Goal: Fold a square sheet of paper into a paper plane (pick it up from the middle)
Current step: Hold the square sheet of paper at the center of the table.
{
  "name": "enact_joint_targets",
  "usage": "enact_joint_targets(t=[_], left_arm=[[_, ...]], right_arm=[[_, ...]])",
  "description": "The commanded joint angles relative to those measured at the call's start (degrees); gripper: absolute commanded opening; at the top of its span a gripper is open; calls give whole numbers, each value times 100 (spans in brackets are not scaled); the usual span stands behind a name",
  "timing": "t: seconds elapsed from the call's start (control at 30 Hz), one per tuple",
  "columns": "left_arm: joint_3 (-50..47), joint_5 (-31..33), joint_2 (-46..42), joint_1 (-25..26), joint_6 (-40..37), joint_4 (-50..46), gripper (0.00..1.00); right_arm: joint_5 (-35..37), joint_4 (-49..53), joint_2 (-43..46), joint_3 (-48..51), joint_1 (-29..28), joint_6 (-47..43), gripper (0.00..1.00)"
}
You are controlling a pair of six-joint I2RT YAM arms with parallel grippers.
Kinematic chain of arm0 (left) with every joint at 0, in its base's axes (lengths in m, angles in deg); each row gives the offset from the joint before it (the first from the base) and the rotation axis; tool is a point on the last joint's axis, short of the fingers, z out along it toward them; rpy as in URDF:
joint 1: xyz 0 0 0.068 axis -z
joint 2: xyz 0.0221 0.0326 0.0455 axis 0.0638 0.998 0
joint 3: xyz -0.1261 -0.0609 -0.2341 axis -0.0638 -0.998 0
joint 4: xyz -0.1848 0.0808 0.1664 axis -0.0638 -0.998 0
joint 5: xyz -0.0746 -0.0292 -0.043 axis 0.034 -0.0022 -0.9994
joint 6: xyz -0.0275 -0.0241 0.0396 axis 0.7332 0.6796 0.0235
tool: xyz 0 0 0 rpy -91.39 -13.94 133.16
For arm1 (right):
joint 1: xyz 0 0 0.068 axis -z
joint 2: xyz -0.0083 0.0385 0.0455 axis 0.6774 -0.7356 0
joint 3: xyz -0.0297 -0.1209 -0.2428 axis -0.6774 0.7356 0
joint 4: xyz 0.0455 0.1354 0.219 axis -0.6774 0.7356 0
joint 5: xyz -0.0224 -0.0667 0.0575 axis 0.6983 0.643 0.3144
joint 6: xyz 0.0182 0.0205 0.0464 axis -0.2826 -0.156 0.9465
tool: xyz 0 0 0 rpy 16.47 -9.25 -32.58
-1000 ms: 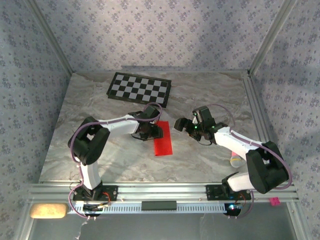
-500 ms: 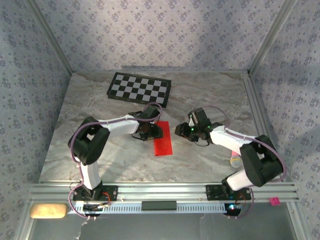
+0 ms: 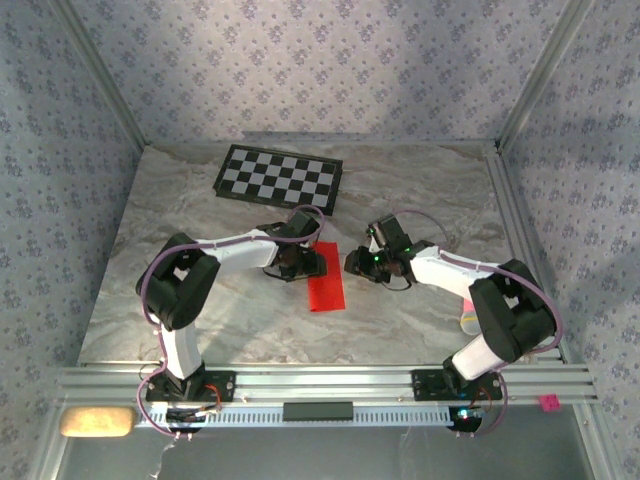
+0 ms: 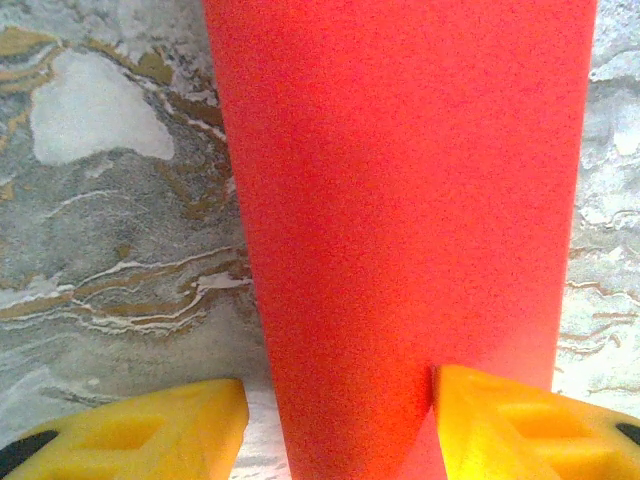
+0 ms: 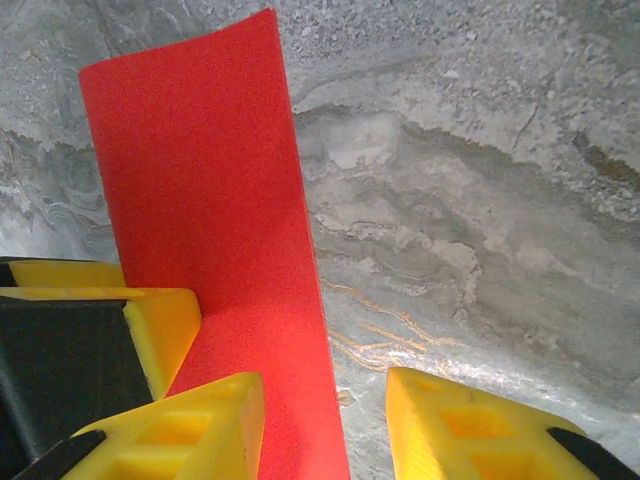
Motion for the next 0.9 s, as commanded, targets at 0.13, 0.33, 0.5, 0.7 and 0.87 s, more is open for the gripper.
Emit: enact_joint_targets(t=[0.13,0.33,0.5,0.7,0.87], left_arm=[[-183,32,647,39,-156,475,56],[-188,33,681,36,-180,457,55],[-194,144,683,35,-115,396,54],[-222,199,652,36,-3,411,53],[-221,120,674,36,-105,449,53]], right_arm=[[63,166,-56,-138,-13,-99,39],[57,145,-53,-144,-17,-98,38],[84,181,-22,-130,-11,-81,38],[96,172,-6,-137,-15,-82,38],[112,170,-10,-107,-17,-65,38]])
